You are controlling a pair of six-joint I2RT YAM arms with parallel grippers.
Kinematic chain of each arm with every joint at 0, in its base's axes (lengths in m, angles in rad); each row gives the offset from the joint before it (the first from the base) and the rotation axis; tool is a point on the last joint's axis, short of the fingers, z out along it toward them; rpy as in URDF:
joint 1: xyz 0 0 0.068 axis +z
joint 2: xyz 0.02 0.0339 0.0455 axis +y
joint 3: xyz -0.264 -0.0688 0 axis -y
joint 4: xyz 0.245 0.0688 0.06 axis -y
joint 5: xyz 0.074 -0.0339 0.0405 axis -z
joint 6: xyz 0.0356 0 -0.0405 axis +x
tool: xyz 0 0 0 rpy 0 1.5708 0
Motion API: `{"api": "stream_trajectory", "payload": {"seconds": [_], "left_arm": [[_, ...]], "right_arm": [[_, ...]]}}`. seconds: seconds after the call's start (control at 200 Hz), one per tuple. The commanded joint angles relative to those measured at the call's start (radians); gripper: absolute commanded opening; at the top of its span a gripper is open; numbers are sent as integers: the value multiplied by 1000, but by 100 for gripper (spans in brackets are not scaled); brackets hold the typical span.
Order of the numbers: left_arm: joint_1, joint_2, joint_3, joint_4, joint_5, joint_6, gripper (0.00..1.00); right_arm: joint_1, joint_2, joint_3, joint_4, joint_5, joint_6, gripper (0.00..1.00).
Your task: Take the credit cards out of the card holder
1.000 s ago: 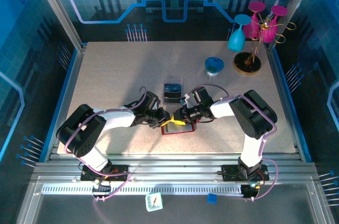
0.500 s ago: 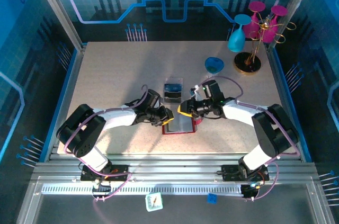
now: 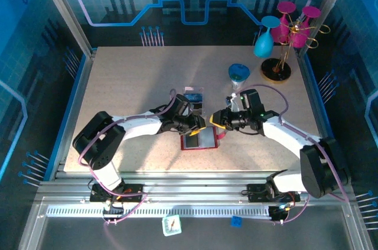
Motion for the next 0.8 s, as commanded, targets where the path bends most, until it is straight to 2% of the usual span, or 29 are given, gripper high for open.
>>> {"api": "stream_trajectory", "payload": {"seconds": [0.0, 0.14, 0.23, 0.795], "left_arm": [[-19, 38, 54, -30, 26, 21, 44], [-34, 74, 75, -24, 17, 25, 56], [-37, 97, 87, -20, 17, 23, 59], [-51, 155, 96, 9, 24, 14, 60]], "right_arm": [[-19, -56, -18, -66, 19, -22, 33], [-30, -105, -26, -93, 18, -21, 34], [-34, -129, -25, -111, 20, -25, 34], [-59, -158, -47, -134, 19, -31, 35]]}}
